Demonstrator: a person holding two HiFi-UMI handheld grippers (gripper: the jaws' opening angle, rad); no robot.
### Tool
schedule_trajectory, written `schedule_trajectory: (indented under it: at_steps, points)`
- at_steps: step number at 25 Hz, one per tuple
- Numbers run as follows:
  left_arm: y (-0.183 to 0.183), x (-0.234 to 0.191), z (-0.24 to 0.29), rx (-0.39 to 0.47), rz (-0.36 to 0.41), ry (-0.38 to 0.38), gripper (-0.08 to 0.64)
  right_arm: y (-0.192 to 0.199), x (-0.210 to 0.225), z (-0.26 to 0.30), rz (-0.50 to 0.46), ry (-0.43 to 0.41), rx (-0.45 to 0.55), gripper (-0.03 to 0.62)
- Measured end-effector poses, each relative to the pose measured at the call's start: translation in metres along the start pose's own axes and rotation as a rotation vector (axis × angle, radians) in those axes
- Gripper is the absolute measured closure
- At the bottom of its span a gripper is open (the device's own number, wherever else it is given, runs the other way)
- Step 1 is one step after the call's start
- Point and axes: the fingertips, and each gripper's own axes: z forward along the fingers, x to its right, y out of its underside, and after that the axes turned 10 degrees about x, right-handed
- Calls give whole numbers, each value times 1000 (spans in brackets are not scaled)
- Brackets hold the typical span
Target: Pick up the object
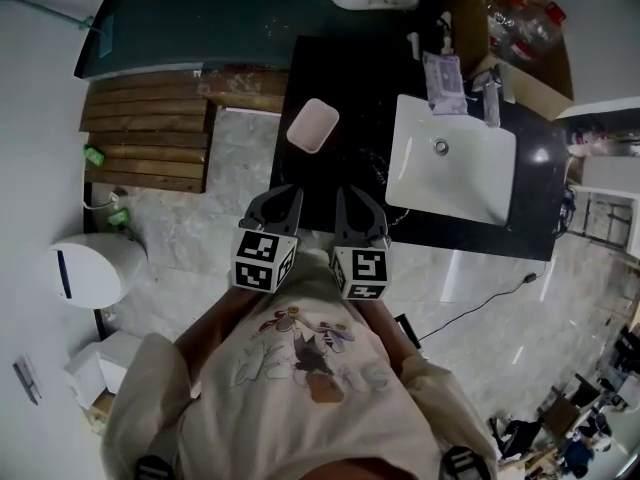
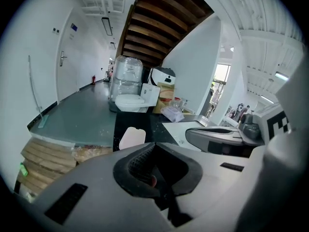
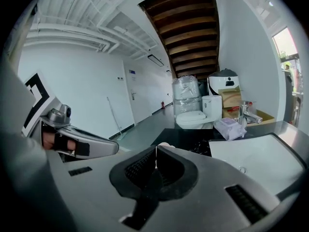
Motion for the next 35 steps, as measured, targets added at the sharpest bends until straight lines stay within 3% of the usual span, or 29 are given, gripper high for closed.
schedule_trajectory:
  at_steps: [6,17,35]
  points:
    - [-1,-9,35,-67,34,-64,545,2,16,26,13,-95,-44,575]
    - [-6,-33,75,-100,15,-154,500,10,32,58,38,-190,-85,575]
    - [19,-85,141,-214,35,-177,391,41,53,113,32,-240,-161,575]
